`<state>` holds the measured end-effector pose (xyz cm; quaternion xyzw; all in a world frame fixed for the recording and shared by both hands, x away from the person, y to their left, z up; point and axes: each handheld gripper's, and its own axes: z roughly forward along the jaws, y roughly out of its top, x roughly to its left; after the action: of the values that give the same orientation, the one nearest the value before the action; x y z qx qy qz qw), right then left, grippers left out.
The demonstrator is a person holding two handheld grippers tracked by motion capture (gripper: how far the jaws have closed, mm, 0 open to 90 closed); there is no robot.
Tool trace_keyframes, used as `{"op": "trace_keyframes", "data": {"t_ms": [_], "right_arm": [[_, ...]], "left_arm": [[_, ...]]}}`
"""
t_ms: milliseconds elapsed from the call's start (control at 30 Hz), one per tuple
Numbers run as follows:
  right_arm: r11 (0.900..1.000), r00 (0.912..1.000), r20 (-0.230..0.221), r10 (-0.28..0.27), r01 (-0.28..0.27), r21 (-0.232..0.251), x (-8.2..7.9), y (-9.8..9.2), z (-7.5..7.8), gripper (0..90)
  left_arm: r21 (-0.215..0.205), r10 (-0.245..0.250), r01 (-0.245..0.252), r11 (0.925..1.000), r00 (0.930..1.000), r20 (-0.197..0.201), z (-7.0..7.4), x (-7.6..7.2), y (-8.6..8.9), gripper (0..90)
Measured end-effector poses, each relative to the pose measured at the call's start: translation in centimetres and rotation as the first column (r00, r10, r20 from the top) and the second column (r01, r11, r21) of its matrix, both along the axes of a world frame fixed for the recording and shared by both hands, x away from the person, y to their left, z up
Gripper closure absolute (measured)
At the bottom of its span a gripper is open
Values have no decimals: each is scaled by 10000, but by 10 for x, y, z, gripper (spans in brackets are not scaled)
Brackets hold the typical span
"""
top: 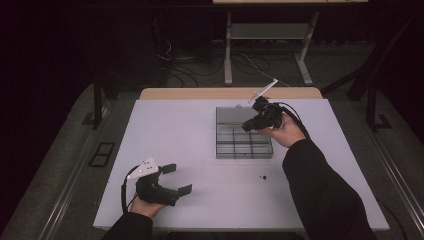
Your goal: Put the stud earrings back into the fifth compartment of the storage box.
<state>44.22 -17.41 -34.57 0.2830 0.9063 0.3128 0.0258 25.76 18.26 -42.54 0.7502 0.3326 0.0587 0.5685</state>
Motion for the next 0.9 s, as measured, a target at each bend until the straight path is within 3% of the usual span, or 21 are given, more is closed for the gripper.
{"op": "trace_keyframes", "data": {"t_ms": [467, 900], "right_arm": [[9993, 9989, -291, -364, 366, 57, 24, -1, -25, 785], [9984, 9963, -662, -539, 549, 126, 33, 2, -45, 784]], "left_arm": [[42, -46, 46, 10000, 10000, 2, 0, 0, 1, 0], [74, -70, 69, 9999, 10000, 12, 0, 0, 0, 0]]}}
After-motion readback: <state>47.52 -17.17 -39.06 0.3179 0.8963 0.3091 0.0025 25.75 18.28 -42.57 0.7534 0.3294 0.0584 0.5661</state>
